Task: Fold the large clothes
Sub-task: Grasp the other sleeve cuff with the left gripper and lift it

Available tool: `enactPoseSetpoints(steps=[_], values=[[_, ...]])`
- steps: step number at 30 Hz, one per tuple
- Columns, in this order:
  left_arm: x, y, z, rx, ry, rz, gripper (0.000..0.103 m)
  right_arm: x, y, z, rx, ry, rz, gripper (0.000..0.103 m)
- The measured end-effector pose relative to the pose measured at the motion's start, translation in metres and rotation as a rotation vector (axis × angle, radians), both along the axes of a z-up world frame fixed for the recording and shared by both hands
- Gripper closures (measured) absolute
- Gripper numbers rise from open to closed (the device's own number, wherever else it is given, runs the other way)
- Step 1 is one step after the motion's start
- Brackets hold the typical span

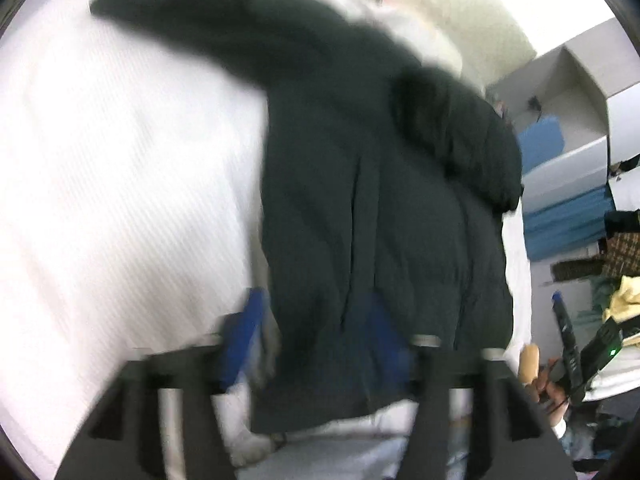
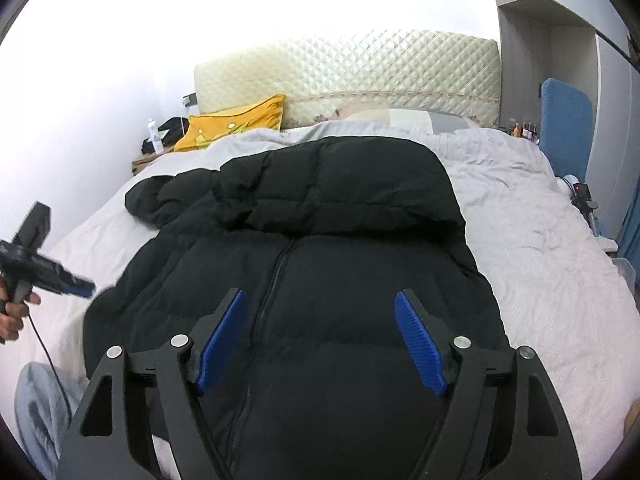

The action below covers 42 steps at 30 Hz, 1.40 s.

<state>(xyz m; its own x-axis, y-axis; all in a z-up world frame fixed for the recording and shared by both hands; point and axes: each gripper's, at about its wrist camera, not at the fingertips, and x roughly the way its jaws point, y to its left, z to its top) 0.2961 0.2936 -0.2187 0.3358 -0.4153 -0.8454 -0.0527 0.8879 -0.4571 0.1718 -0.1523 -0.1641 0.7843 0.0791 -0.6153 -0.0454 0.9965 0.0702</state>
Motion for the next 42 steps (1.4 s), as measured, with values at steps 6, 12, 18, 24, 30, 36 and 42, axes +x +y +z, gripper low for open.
enactPoseSetpoints(steps=[6,12,18,24,30,36,42], values=[[0.047,0.073,0.034,-0.007,-0.165,0.187,0.027,0.01,-0.009,-0.003,0.036,-0.003,-0.036,0.022],[0.128,0.172,0.01,-0.037,-0.194,0.426,0.027,0.017,-0.015,-0.006,0.041,-0.008,-0.077,0.019],[0.19,0.239,-0.044,-0.185,-0.158,0.583,0.027,0.039,-0.012,-0.014,0.028,0.016,-0.123,0.012],[0.244,0.288,-0.09,-0.341,-0.176,0.729,0.027,0.067,-0.012,-0.025,0.06,0.034,-0.149,0.001],[0.286,0.327,-0.119,-0.388,-0.205,0.812,0.027,0.087,-0.017,-0.036,0.073,0.046,-0.194,0.0],[0.331,0.332,-0.151,-0.463,-0.243,0.852,0.028,0.101,-0.02,-0.048,0.053,0.075,-0.219,0.0],[0.348,0.319,-0.136,-0.376,-0.302,0.787,0.065,0.103,-0.021,-0.055,0.053,0.103,-0.214,0.0]])
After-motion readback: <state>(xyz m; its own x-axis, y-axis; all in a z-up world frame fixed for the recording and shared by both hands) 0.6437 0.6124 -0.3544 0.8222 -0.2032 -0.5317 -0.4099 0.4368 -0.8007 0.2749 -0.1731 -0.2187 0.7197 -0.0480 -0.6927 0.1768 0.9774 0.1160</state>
